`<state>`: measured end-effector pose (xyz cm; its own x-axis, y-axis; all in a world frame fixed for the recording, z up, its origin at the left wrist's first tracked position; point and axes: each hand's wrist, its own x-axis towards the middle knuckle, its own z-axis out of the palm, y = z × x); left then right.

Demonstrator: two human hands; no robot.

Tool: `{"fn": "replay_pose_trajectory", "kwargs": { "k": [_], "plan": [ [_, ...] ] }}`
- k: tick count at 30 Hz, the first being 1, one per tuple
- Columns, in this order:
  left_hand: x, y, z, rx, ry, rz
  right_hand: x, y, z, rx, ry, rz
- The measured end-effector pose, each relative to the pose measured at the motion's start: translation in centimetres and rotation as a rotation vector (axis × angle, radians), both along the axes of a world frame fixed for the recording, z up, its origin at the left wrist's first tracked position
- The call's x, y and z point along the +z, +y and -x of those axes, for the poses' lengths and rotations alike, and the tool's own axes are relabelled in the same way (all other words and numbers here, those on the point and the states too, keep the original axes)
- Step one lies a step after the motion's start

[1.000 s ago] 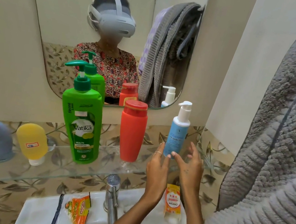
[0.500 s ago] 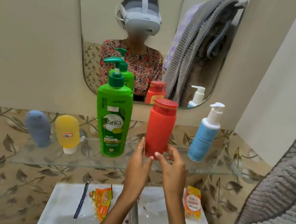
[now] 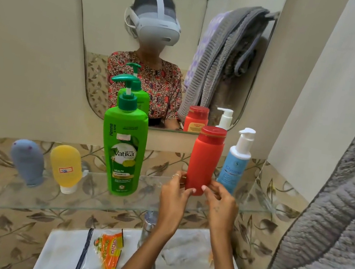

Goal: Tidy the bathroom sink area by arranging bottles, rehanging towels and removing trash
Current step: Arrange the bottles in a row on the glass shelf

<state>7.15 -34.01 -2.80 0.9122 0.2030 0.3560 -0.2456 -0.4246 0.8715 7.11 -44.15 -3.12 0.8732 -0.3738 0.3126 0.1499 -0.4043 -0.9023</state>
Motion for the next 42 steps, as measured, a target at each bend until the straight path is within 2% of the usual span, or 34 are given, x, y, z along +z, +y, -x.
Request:
{"fn": "replay_pose_trajectory", "kwargs": {
  "k": [8, 14, 22, 25, 28, 31, 34, 38, 42],
  "plan": [
    [-1.1, 1.3, 1.9, 0.032, -0.027, 0.051, -0.5, 1.6, 1.1, -0.149, -0.052, -0.067],
    [0.8, 1.3, 0.8, -0.16, 0.023, 0.049, 0.1, 2.2, 0.5, -0.081, 0.046, 0.039],
    [0.2, 1.0, 0.4, -0.11, -0.017, 0.031, -0.2, 2.5, 0.6, -0.099, 0.062, 0.09],
    [0.3, 1.2, 1.5, -0.092, -0.047, 0.043, -0.3, 2.7, 1.0, -0.119, 0.018, -0.006],
    [-0.4, 2.3, 4.0, 0.041, -0.151, 0.15, -0.5, 4.2, 2.3, -0.173, -0.15, -0.142],
    [-1.3, 4.2, 6.4, 0.275, -0.288, 0.263, -0.6, 7.2, 3.3, -0.033, -0.237, -0.123],
    [-1.4, 6.3, 6.8, 0.434, -0.323, 0.357, -0.3, 10.3, 3.5, 0.186, -0.164, -0.085],
    [-1.0, 8.7, 5.9, 0.386, -0.153, 0.334, 0.1, 13.2, 3.3, 0.438, -0.029, -0.143],
    [-0.6, 9.5, 5.0, 0.331, -0.048, 0.285, 0.1, 13.8, 3.0, 0.445, -0.034, -0.147]
  ]
}}
